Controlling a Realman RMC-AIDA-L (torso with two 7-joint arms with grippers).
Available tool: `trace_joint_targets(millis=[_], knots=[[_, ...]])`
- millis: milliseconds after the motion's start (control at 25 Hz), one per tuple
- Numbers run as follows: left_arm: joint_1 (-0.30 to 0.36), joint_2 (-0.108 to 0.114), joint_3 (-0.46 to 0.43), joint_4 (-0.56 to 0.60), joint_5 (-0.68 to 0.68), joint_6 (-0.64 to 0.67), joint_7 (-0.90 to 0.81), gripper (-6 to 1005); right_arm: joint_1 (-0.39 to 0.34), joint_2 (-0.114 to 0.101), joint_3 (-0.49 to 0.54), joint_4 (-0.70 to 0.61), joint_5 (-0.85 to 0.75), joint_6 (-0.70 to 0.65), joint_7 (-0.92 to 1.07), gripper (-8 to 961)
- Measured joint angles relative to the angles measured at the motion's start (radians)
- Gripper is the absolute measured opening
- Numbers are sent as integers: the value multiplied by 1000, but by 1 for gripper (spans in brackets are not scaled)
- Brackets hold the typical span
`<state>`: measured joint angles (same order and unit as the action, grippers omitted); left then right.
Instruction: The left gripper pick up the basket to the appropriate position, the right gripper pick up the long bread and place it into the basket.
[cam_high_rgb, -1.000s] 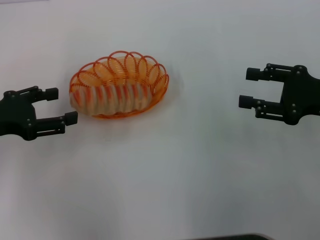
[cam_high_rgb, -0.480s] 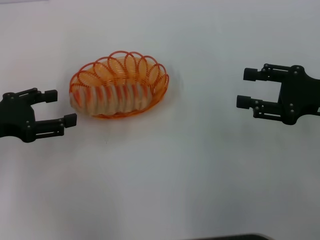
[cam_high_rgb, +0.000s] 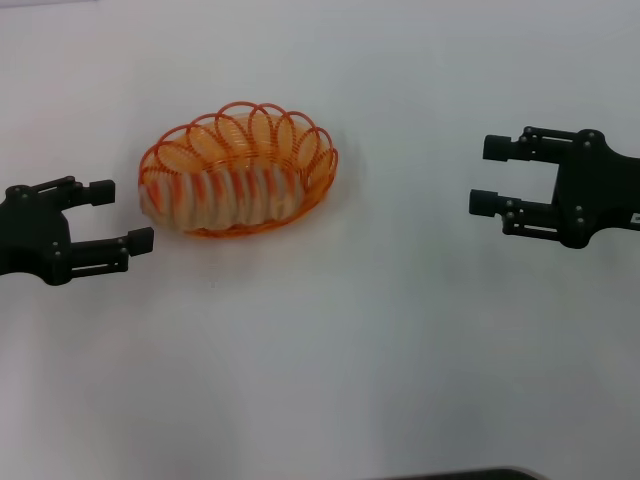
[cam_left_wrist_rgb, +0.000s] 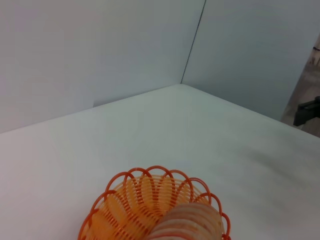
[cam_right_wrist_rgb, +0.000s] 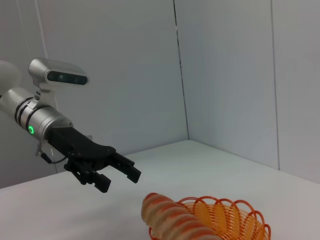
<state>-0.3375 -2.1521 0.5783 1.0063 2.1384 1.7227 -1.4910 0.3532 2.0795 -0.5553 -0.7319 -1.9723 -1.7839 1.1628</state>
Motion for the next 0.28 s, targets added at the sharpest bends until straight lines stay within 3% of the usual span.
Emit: trace_joint_targets(millis=[280], knots=[[0,0,0,0,0,5,0,858,2,-1,-1,8,-1,4,0,686]])
